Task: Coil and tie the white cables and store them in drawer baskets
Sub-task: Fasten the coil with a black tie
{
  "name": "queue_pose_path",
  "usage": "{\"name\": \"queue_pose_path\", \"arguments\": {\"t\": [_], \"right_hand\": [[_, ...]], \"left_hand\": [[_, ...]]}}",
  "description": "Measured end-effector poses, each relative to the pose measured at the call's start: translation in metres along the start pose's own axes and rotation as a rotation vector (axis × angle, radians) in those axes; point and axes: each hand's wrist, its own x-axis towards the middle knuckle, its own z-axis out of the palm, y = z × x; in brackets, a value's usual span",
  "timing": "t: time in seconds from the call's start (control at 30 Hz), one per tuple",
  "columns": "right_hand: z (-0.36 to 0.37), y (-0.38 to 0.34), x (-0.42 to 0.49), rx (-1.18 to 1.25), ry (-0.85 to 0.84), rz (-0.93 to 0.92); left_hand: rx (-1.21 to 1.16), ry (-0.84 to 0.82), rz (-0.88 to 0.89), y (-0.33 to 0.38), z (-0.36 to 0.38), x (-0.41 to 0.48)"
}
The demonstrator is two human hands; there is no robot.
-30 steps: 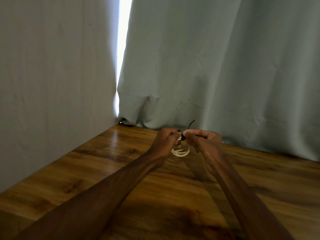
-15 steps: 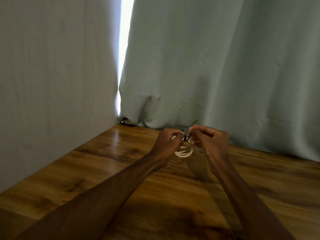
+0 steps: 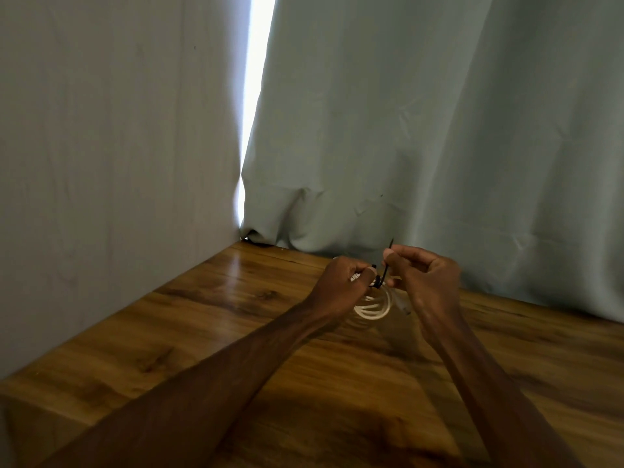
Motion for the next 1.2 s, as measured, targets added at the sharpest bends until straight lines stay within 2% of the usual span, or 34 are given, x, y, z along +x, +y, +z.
{"name": "queue_pose_path", "arguments": {"t": [0.2,0.33,0.57,0.73,1.2], "right_hand": [[-0.003,0.002,0.000,-0.036,0.022,-0.040],[-0.003,-0.001,0.001,-0.124,-0.012,-0.097],[-0.010,-0.010,0.004,-0.177,-0.160,0.030],[-0.013,-0.014,0.003,-0.171,-0.261,0.104],[-0.014,-0.012,0.004,-0.178,-0.257,0.124]], "left_hand": [[0.010,0.007,-0.006,-0.001,0.001,0.001],[-0.091,0.007,-0.092,-0.002,0.001,0.001],[-0.297,0.016,-0.251,0.004,-0.001,0.001],[-0.296,-0.027,-0.242,0.002,-0.001,0.000],[-0.237,-0.065,-0.225,0.006,-0.003,-0.002]]}}
